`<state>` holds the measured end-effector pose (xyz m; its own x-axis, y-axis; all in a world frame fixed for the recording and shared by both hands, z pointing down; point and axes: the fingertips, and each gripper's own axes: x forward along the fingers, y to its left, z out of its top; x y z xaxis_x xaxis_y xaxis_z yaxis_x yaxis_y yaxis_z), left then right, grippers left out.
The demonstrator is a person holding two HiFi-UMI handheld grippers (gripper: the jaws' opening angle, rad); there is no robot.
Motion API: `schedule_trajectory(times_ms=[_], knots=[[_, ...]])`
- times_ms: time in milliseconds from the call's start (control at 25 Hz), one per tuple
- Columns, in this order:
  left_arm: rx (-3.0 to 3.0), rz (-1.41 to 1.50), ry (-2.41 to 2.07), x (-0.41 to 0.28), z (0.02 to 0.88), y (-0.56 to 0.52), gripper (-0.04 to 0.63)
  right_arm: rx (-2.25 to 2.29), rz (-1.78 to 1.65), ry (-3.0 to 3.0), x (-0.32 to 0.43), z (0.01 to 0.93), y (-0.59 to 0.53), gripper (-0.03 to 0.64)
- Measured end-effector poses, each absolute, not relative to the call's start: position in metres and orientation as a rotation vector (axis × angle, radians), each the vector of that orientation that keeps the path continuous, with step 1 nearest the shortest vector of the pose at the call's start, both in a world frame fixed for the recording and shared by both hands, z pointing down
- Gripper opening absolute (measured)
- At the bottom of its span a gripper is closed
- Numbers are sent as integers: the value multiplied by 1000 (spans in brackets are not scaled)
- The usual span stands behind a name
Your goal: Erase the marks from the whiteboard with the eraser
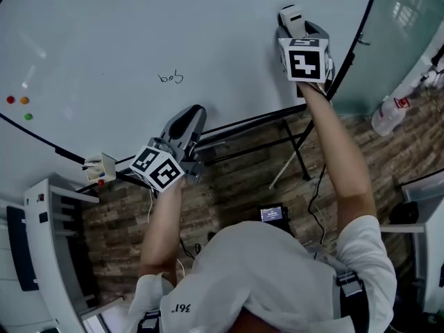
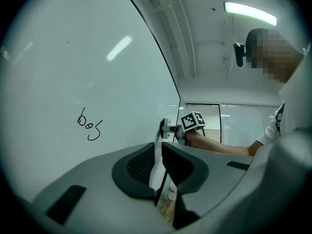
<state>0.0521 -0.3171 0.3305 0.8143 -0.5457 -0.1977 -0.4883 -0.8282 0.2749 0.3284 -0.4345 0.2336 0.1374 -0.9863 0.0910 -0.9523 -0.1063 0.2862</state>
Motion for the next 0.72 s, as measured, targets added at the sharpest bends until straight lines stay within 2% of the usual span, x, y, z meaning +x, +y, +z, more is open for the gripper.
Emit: schedule_trajectory(times_ms=[200, 720], knots=[[2772, -397, -846, 20, 337, -314, 41, 2120, -220, -1975, 300, 232, -424, 259], [2727, -405, -931, -75, 352, -293, 41, 1885, -234, -2158, 133, 270, -412, 259]])
